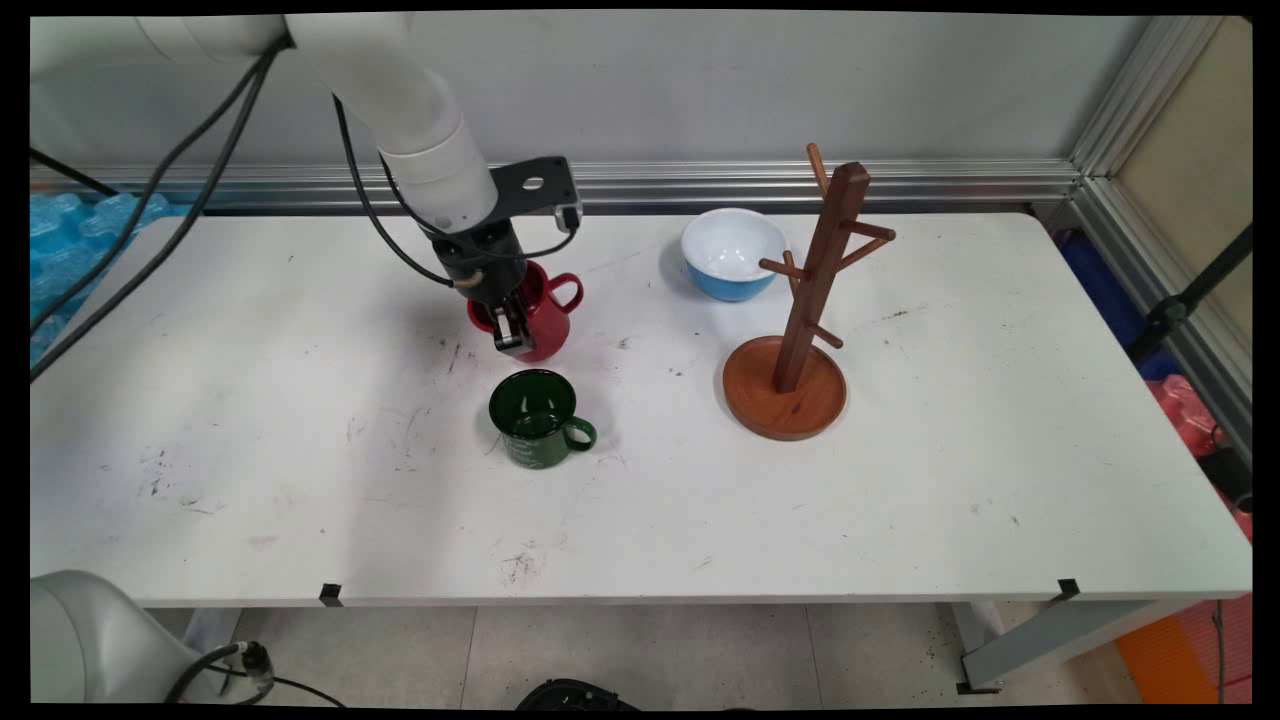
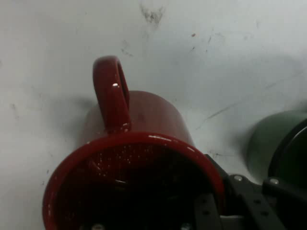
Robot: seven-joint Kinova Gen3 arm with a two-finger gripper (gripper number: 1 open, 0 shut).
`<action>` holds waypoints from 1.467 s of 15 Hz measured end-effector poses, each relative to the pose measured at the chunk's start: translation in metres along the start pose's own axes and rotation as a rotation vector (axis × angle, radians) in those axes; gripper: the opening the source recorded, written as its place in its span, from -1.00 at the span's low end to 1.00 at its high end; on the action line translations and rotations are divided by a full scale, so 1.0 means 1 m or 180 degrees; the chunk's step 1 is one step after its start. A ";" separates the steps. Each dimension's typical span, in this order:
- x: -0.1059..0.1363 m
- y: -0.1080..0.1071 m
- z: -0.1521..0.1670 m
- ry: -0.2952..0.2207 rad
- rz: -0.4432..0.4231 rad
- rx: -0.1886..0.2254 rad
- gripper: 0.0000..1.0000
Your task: Place the picked object on the table
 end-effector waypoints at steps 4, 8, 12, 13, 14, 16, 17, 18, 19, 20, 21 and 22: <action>0.003 -0.001 0.011 -0.0074 0.0062 -0.0005 -1.00; 0.003 0.000 0.018 -0.0128 0.0090 -0.0021 -1.00; 0.004 0.001 0.024 -0.0161 0.0116 -0.0029 -1.00; 0.004 0.001 0.025 -0.0167 0.0121 -0.0032 -1.00; 0.005 0.001 0.026 -0.0167 0.0124 -0.0032 1.00; 0.006 0.001 0.027 -0.0160 0.0129 -0.0029 1.00; 0.007 0.001 0.028 -0.0154 0.0132 -0.0027 1.00; 0.008 0.001 0.028 -0.0148 0.0135 -0.0026 1.00; 0.010 0.001 0.029 -0.0138 0.0149 -0.0023 1.00; 0.011 0.001 0.029 -0.0131 0.0157 -0.0020 1.00; 0.011 0.000 0.030 -0.0120 0.0162 -0.0014 1.00; 0.011 0.000 0.030 -0.0112 0.0169 -0.0010 1.00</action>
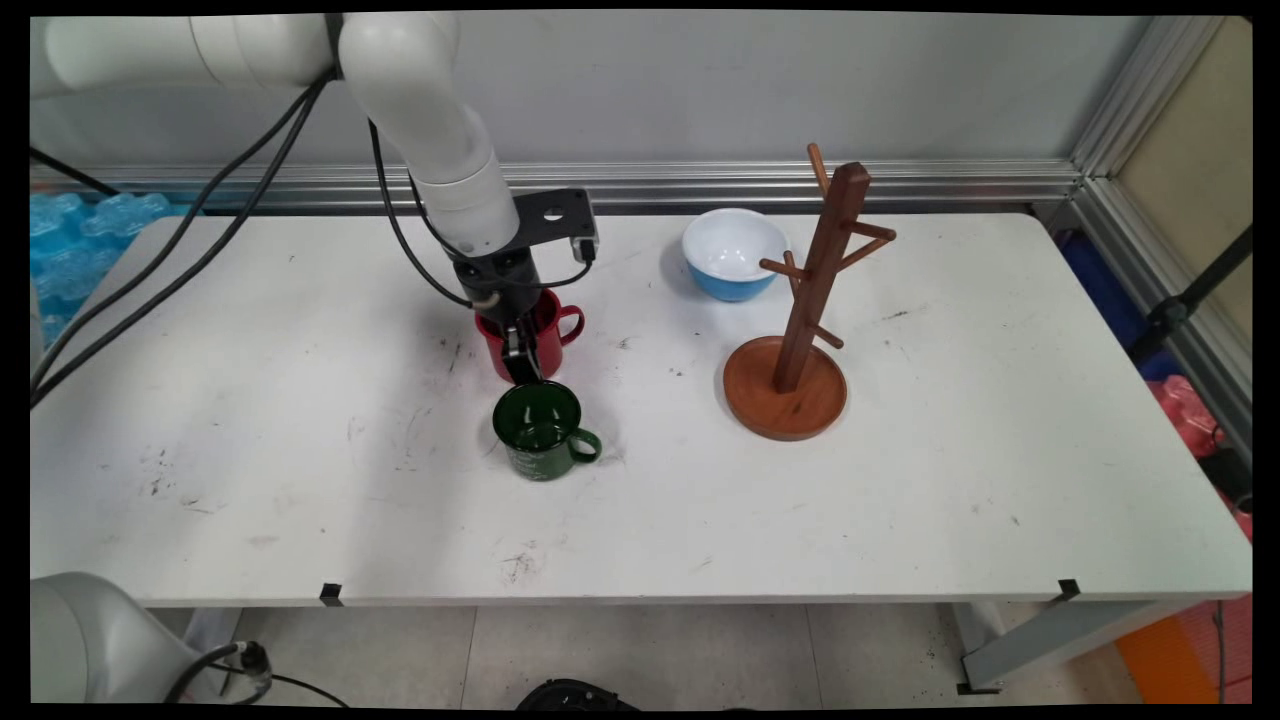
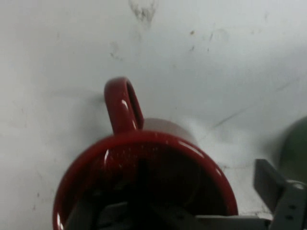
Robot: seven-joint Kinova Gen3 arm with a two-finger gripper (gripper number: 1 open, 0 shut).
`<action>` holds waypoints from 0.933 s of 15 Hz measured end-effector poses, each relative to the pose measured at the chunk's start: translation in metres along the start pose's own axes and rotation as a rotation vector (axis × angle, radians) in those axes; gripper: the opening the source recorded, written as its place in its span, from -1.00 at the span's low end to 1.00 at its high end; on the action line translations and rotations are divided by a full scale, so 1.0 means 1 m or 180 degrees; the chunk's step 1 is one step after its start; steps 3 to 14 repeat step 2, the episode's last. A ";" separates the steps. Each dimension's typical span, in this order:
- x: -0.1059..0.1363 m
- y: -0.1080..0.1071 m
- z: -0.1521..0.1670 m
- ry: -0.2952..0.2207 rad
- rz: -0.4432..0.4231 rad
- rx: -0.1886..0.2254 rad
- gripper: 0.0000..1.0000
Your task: Place the picked object on the table
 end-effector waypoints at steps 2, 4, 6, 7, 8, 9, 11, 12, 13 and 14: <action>0.004 -0.001 -0.001 0.0036 0.0038 0.0017 1.00; 0.004 -0.001 -0.001 0.0036 0.0038 0.0017 1.00; 0.004 -0.001 -0.001 0.0036 0.0038 0.0017 1.00; 0.004 -0.001 -0.001 0.0036 0.0038 0.0017 1.00; 0.004 -0.001 -0.001 0.0036 0.0038 0.0017 1.00; 0.004 -0.001 -0.001 0.0036 0.0038 0.0017 1.00; 0.004 -0.001 -0.001 0.0036 0.0038 0.0017 1.00; 0.004 -0.001 -0.001 0.0036 0.0038 0.0017 1.00; 0.004 -0.001 -0.001 0.0036 0.0038 0.0017 1.00; 0.004 -0.001 -0.001 0.0036 0.0038 0.0017 1.00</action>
